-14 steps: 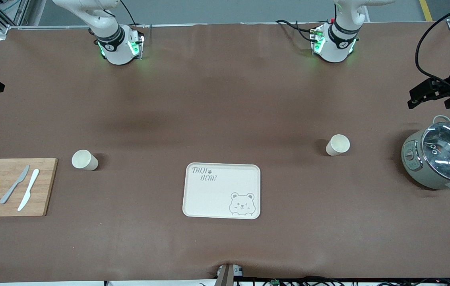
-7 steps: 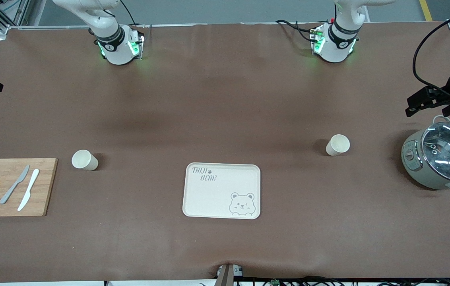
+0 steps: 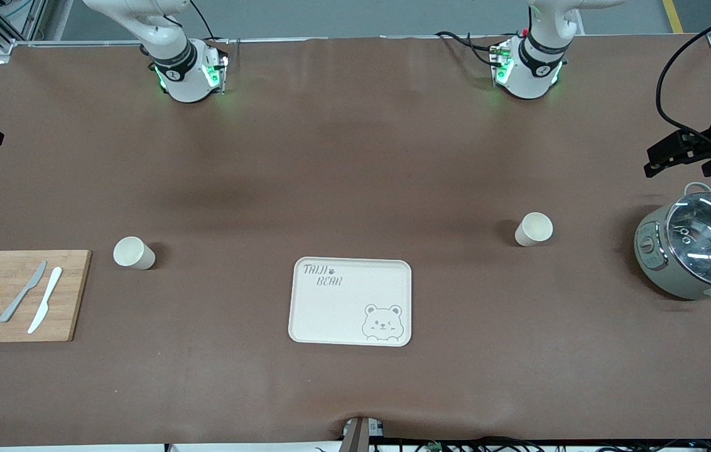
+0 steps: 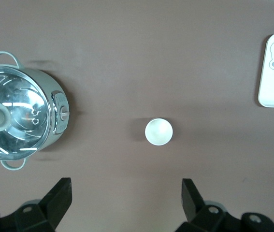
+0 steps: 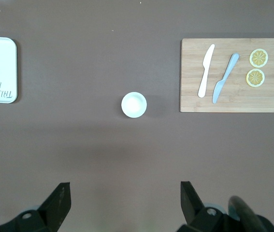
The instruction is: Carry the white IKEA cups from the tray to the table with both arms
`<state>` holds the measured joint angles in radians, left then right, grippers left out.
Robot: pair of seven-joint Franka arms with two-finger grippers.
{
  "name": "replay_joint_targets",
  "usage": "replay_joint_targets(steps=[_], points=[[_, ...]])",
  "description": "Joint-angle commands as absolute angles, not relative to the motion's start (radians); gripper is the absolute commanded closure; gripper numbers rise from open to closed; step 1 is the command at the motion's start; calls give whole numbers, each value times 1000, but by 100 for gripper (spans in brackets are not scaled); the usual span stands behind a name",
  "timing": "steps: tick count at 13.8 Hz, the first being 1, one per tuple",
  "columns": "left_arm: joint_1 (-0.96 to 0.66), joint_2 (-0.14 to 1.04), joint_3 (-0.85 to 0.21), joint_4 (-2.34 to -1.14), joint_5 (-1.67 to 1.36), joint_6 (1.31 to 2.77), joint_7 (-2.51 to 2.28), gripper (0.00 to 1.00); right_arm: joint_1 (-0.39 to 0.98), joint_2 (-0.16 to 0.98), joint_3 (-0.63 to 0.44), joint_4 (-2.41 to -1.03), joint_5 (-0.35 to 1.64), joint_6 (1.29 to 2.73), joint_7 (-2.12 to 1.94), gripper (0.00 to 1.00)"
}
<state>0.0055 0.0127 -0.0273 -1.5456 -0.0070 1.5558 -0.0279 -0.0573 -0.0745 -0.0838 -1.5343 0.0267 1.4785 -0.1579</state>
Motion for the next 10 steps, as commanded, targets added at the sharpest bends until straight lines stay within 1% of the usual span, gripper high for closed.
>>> replay_joint_targets(steps=[1, 10], points=[[9, -3, -21, -1542, -28, 1537, -23, 0, -66, -87, -74, -1529, 18, 1477, -143, 0], [-3, 14, -35, -1540, 11, 1555, -17, 0, -67, -86, -74, -1531, 20, 1477, -143, 0]])
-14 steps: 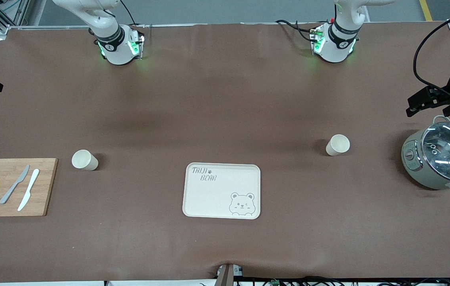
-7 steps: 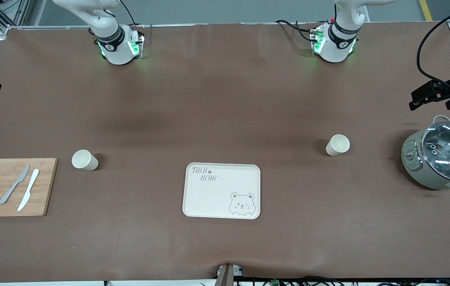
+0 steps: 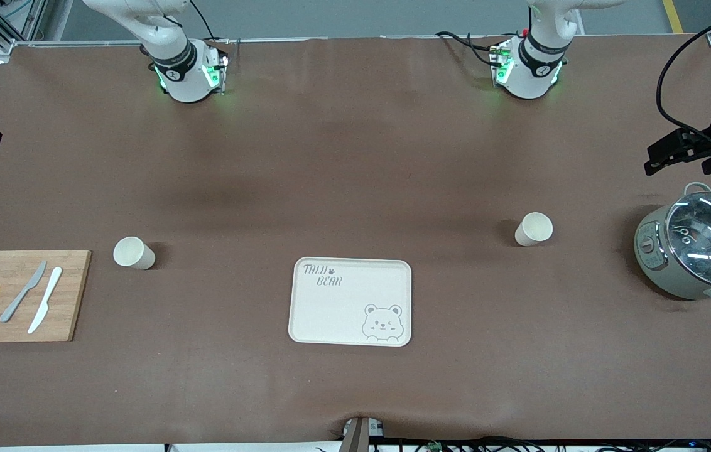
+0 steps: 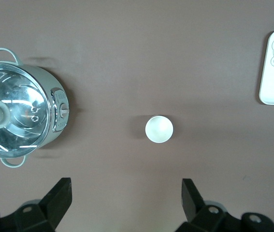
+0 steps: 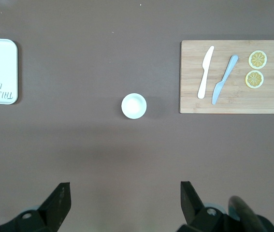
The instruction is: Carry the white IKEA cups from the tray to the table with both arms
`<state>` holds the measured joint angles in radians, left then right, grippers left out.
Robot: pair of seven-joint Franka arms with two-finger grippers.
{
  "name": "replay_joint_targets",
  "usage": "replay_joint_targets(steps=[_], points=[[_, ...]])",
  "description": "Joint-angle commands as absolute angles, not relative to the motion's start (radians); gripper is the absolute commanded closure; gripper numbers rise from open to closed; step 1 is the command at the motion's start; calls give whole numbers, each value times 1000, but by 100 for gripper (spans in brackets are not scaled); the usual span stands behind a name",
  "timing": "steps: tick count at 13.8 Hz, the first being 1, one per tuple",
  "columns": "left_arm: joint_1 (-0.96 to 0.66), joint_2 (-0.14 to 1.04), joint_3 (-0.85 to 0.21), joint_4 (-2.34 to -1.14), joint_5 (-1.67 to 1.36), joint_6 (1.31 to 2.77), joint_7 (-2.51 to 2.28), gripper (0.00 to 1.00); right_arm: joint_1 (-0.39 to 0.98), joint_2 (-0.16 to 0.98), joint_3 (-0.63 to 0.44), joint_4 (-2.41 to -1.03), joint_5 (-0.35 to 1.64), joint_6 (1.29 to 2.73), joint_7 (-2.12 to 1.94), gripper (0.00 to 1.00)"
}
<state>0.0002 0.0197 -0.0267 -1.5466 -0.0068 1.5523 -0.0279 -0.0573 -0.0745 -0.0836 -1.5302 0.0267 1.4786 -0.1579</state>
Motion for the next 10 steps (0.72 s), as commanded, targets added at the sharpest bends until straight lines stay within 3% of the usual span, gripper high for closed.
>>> replay_joint_targets(steps=[1, 10], points=[[1, 12, -40, -1539, 9, 1555, -8, 0, -67, -86, -74, -1531, 20, 1477, -143, 0], [9, 21, -37, -1502, 11, 1555, -5, 0, -69, -81, -75, -1531, 20, 1470, -144, 0]])
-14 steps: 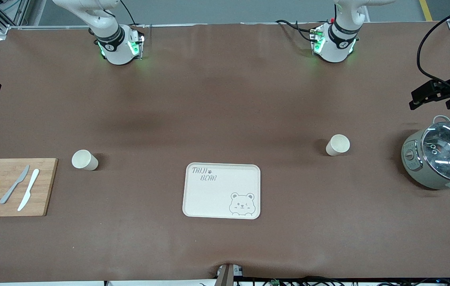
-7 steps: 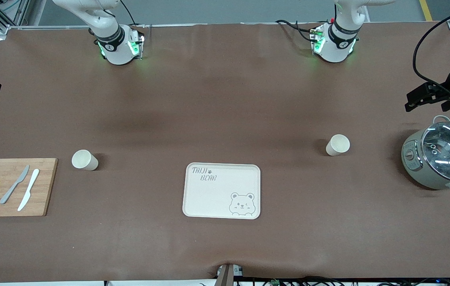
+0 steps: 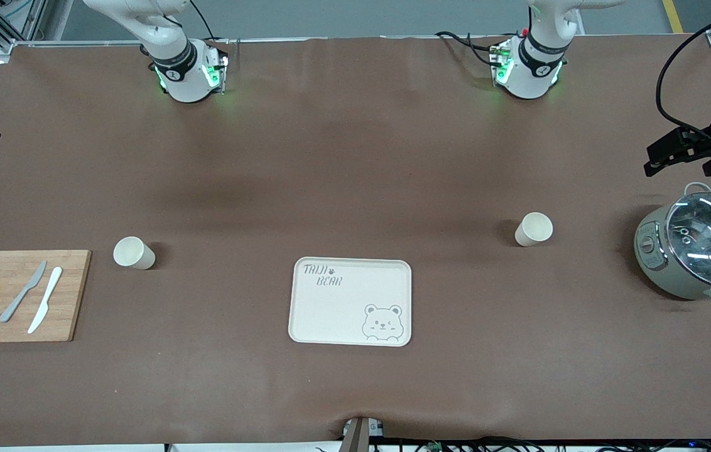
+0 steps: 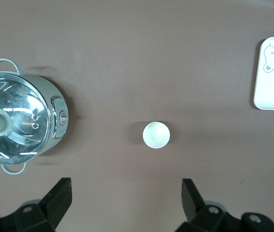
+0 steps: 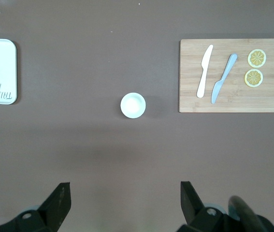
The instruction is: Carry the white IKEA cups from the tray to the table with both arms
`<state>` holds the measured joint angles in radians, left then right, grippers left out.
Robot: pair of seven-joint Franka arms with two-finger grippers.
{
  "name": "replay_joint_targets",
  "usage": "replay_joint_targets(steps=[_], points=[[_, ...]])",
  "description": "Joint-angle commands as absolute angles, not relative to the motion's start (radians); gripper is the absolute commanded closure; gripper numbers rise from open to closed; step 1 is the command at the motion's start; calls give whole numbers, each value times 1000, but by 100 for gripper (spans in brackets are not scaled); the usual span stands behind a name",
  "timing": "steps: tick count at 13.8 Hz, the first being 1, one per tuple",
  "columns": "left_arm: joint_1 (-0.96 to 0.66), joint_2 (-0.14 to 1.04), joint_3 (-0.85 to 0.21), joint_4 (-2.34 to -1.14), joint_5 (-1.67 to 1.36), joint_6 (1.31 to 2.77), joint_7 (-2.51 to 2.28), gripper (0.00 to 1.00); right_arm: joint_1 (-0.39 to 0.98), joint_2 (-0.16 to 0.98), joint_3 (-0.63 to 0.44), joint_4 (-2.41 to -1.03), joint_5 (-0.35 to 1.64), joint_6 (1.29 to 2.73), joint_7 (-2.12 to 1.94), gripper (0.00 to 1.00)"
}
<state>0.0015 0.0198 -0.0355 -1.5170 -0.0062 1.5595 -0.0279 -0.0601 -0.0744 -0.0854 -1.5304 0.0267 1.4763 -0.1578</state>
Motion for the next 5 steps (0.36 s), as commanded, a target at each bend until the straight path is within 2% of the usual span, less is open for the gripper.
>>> replay_joint_targets(steps=[1, 5], points=[[9, 21, -35, -1500, 8, 1552, -6, 0, -69, -81, -75, -1531, 20, 1470, -143, 0], [8, 20, -32, -1500, 11, 1543, -8, 0, -72, -81, -75, -1531, 18, 1470, -143, 0]])
